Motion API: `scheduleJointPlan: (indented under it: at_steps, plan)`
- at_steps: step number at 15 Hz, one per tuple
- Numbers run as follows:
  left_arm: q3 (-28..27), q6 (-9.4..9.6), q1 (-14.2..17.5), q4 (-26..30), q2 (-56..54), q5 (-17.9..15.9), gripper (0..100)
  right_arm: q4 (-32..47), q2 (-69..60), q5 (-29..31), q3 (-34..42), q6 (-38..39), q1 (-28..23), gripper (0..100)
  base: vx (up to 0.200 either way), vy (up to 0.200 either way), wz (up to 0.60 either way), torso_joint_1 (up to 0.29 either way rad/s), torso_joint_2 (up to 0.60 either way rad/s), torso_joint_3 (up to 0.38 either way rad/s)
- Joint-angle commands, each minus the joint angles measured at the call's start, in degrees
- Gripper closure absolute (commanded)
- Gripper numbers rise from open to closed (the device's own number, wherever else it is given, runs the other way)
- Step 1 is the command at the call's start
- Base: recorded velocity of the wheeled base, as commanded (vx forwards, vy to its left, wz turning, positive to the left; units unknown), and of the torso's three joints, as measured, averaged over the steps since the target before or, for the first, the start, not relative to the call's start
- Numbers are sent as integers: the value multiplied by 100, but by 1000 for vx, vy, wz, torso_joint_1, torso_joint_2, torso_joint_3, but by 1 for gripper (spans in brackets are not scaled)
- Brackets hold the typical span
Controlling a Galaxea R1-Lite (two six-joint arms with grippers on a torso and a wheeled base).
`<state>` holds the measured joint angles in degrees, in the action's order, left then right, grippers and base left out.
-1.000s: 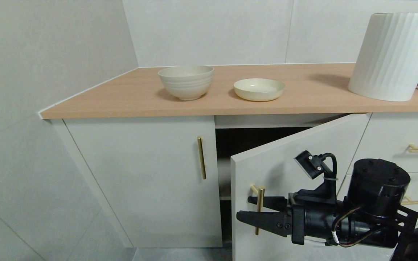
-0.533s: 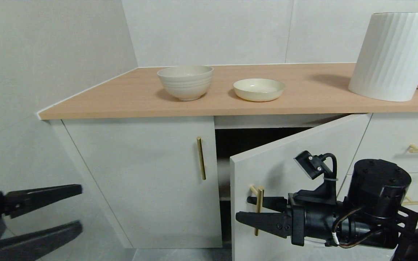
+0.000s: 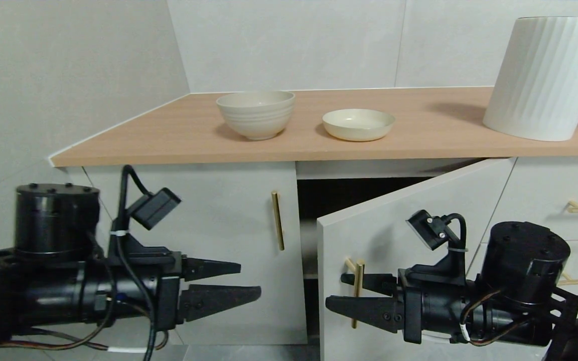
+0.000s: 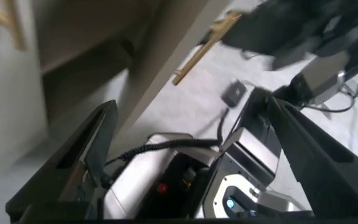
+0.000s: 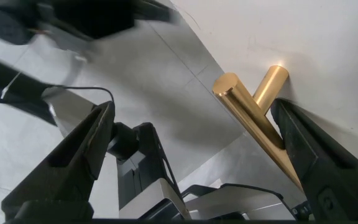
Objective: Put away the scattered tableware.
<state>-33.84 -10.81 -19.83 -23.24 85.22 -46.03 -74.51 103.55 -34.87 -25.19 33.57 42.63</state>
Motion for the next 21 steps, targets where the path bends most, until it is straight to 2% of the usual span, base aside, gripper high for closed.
scheduleJointPlan:
  at_steps: [1,3,4,5,7,9,10,11,12,13,14,17,18,21]
  plan:
    - [62,-26,-390,-384,1110,6,0,15,16,6,22,0,0,0,0,0,0,0,0,0]
    - [62,-70,-530,-630,1383,15,0,15,87,6,22,0,8,0,0,0,0,0,0,0]
    - [62,-167,-609,-735,1480,15,0,15,96,6,22,0,8,0,0,0,0,0,0,0]
    - [71,-263,-662,-805,1515,24,100,15,96,6,22,0,8,0,0,0,0,0,0,0]
    - [18,-316,-671,-955,1567,24,100,15,96,6,31,0,8,0,0,0,0,0,0,0]
    - [18,-351,-671,-1429,1647,165,100,15,96,6,40,9,8,0,0,0,0,0,0,0]
    - [18,-351,-671,-1429,1647,165,100,15,96,6,40,9,8,0,0,0,0,0,0,0]
    - [-325,-395,-724,-1763,1866,798,100,15,96,6,49,9,8,0,0,0,0,0,0,0]
    - [-439,-395,-794,-1799,2033,1219,100,15,96,6,49,0,8,0,0,0,0,0,0,0]
    - [-448,-378,-794,-1834,2139,1351,100,15,96,6,49,0,8,0,0,0,0,0,0,0]
    - [-448,-395,-812,-2308,2587,1448,100,15,78,6,58,0,8,0,0,0,0,0,0,0]
    - [-281,-448,-1022,-4119,3431,1483,100,15,96,6,66,0,8,0,0,0,0,0,0,0]
    - [-246,-474,-1102,-4435,3536,1483,100,15,96,15,66,0,8,0,0,0,0,0,0,0]
    - [-105,-510,-1251,-4664,3483,1501,100,15,69,15,66,-17,8,0,0,0,0,0,0,0]
